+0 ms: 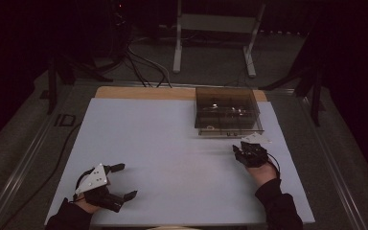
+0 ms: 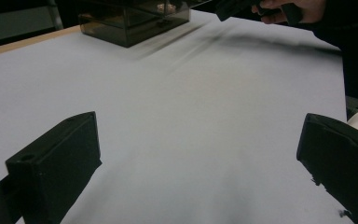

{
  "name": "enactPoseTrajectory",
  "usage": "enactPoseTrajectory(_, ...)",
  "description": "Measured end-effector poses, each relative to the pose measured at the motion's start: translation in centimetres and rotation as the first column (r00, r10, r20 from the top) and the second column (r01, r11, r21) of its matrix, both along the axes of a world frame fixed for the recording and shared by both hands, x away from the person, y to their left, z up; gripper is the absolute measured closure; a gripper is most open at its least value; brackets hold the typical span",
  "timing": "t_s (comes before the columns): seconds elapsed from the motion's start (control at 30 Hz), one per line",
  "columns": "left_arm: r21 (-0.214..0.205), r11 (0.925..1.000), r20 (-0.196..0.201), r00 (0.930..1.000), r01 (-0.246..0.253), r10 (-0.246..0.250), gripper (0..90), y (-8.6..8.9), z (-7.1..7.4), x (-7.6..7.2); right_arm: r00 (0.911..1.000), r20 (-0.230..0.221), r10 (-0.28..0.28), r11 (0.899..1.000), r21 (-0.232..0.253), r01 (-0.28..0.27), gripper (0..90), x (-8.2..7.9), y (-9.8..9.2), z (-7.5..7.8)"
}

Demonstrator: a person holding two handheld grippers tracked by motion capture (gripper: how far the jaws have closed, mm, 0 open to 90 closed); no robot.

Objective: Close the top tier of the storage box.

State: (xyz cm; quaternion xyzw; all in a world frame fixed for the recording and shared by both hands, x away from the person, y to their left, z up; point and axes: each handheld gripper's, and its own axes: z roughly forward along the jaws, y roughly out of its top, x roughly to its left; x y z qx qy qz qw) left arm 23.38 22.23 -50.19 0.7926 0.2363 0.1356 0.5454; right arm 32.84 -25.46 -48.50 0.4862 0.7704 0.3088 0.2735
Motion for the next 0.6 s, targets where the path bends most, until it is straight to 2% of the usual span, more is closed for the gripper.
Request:
enactPoseTrajectory(0.07, 0.0, 1.0, 0.001, 1.0, 0.0, 0.0, 1.0, 0.0, 0.01, -0.01, 0.9997, 0.025, 0.002, 1.0, -0.009, -0.002, 75.2, -0.15, -0.03, 0.15)
enactPoseTrajectory(0.2, 0.001, 1.0, 0.0, 1.0, 0.001, -0.001, 1.0, 0.0, 0.01, -0.02, 0.9985, 0.055, 0.002, 1.0, -0.002, -0.002, 80.8, -0.23, -0.18, 0.5)
enactPoseTrajectory(0.27, 0.0, 1.0, -0.001, 1.0, 0.001, -0.001, 1.0, 0.01, 0.0, 0.0, 0.9984, 0.057, -0.001, 1.0, -0.001, 0.001, 81.5, -0.22, -0.16, 0.52)
enactPoseTrajectory(0.3, 0.0, 1.0, -0.002, 1.0, 0.0, 0.0, 1.0, 0.0, -0.01, -0.01, 0.9984, 0.057, 0.004, 1.0, -0.004, -0.003, 83.7, -0.19, -0.16, 0.53)
enactPoseTrajectory(0.33, 0.0, 1.0, -0.001, 1.0, 0.001, -0.001, 1.0, 0.0, -0.01, -0.01, 0.998, 0.063, 0.002, 1.0, -0.005, -0.002, 90.0, -0.15, -0.18, 0.55)
enactPoseTrajectory(0.6, 0.0, 1.0, 0.0, 1.0, -0.001, 0.001, 1.0, 0.03, 0.02, -0.02, 0.9952, 0.098, -0.003, 1.0, -0.015, 0.005, 90.0, 0.25, -0.08, 0.85)
